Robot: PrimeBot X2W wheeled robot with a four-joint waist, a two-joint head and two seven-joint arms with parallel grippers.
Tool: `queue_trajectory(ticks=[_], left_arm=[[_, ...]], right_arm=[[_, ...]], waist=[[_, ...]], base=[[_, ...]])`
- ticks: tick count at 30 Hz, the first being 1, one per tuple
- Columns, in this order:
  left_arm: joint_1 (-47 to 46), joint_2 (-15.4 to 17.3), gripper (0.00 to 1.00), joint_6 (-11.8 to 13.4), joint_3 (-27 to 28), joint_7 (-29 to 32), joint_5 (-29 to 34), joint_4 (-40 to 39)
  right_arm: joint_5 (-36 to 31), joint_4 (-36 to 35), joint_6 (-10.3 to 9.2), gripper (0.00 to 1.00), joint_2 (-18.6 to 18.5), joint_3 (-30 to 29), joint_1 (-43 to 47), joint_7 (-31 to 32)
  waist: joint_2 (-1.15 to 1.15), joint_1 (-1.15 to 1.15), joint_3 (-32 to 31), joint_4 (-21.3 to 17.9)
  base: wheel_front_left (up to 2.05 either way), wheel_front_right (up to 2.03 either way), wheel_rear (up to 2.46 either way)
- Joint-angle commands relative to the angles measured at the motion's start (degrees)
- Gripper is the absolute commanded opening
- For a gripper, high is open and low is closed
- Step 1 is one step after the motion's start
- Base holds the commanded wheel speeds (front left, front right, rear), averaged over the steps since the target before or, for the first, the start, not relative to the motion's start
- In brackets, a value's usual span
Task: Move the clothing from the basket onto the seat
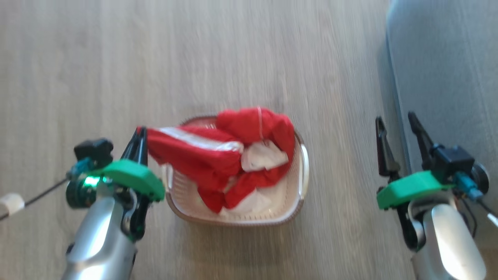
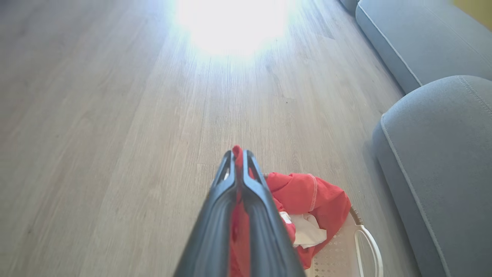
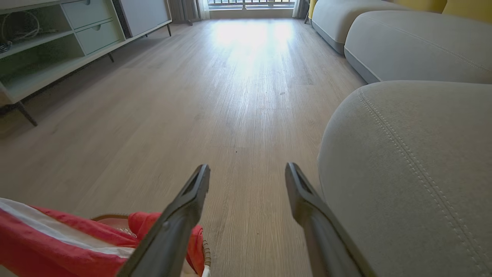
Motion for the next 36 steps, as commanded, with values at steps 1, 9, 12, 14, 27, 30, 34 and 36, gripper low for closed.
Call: queue_trajectory(ticks=[1,9,12,14,27,30,34,36], left_arm=[[1.21,1.95,0.00,0.32,2.45,-0.74,0.82,-2.46],[7.28,3.15,0.00,0.60,4.43,-0.74,3.38,-8.26],[8.63,3.53,0.00,0.97,4.45,-0.74,3.78,-9.57],[9.55,3.91,0.00,1.45,4.70,-0.74,4.03,-10.64],[12.18,5.69,0.00,2.38,3.41,0.15,5.16,-16.53],[12.44,5.79,0.00,2.43,3.17,0.40,5.08,-17.17],[12.66,5.89,0.00,2.48,2.91,0.56,4.95,-17.61],[12.68,5.89,0.00,2.46,2.67,0.58,4.96,-17.91]], right_arm=[[-0.43,-1.20,-0.01,1.00,-0.38,1.15,1.36,-0.38],[-2.90,-0.13,-0.01,1.00,-0.39,0.28,5.37,-0.38],[-3.46,0.20,-0.01,1.00,-0.60,0.08,6.66,-0.38],[-3.62,0.39,-0.01,1.00,-0.82,-0.02,7.38,-0.38],[-4.20,1.41,-0.01,1.00,-1.46,0.58,9.04,-0.38],[-4.20,1.65,-0.01,1.00,-1.68,0.79,9.03,-0.38],[-4.13,1.88,-0.01,1.00,-1.91,0.97,8.88,-0.38],[-4.17,2.07,-0.01,1.00,-1.99,1.15,8.80,-0.38]], waist=[[0.00,0.01,-5.58,3.01],[0.00,0.01,-12.50,4.61],[0.00,0.01,-14.59,4.99],[0.00,0.01,-15.71,5.14],[0.00,0.01,-18.10,5.79],[0.00,0.01,-18.09,5.79],[0.00,0.01,-18.06,5.70],[0.00,0.01,-18.15,5.65]], base=[[0.00,0.00,0.00],[0.00,0.00,0.00],[0.00,0.00,0.00],[0.00,0.00,0.00],[0.00,0.00,0.00],[0.00,0.00,0.00],[0.00,0.00,0.00],[0.00,0.00,0.00]])
